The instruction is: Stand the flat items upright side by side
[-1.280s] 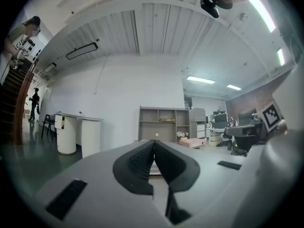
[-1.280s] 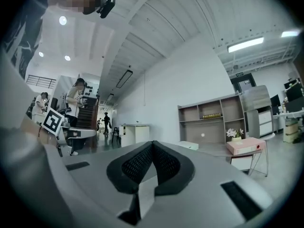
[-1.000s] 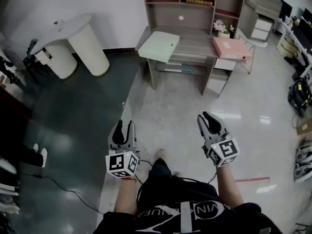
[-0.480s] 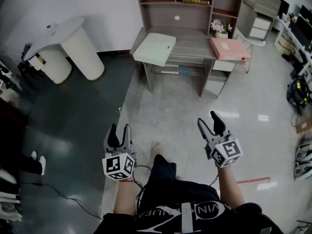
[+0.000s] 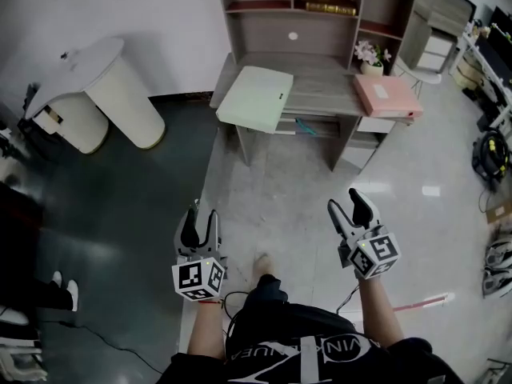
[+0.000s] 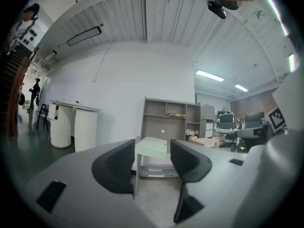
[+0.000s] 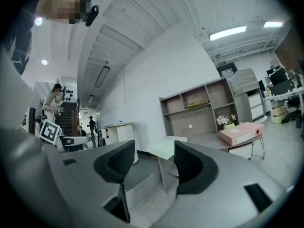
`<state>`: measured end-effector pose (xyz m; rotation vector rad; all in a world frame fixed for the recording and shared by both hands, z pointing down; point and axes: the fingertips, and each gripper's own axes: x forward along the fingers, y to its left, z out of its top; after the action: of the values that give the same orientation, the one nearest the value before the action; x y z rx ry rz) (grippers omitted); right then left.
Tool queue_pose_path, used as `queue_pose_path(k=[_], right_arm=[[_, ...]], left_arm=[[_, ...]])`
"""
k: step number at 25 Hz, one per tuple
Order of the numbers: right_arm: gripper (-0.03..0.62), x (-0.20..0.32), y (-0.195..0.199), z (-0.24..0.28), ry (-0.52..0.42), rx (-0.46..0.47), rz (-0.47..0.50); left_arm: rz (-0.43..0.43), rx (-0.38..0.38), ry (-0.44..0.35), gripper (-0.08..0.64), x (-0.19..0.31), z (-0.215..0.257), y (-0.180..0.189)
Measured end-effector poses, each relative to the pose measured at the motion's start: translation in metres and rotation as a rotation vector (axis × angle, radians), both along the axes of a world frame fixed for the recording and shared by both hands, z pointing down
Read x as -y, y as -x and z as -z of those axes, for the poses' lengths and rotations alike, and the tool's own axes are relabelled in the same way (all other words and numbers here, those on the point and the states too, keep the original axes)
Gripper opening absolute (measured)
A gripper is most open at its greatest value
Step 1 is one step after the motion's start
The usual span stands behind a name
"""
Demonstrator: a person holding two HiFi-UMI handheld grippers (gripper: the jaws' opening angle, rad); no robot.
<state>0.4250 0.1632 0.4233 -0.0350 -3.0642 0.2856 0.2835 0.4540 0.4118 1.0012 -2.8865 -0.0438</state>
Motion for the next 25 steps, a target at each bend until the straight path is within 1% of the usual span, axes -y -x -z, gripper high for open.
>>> queue_pose_path(k=[3,6,16,21,25], right_arm=[[0.249,0.006,0.025,-0.006,0.018,-0.02,-0.02],[0.249,0.011,0.049,-0.012,0.036,-0.039,-0.04],[0.247,0.02,0.141,-0.019,0.07,-0.045,-0.089],[0.247,0.019,0.18,-0.027,0.112,-0.035,-0.1],[0.247,0.014,0.202,-0.031,0.125,-0.045,-0.083]], left_arm=[[-0.018,-0.018,0.005,0.218,0.009,-0.005,0.031],[-0.043,-0.02,0.015,0.218,0.018,-0.005,0.061],[-0.092,-0.023,0.021,0.218,0.035,-0.006,0.168],[-0.115,-0.022,0.022,0.218,0.037,-0.009,0.207],[-0.112,-0.04,0.014,0.218,0.034,-0.014,0.227]])
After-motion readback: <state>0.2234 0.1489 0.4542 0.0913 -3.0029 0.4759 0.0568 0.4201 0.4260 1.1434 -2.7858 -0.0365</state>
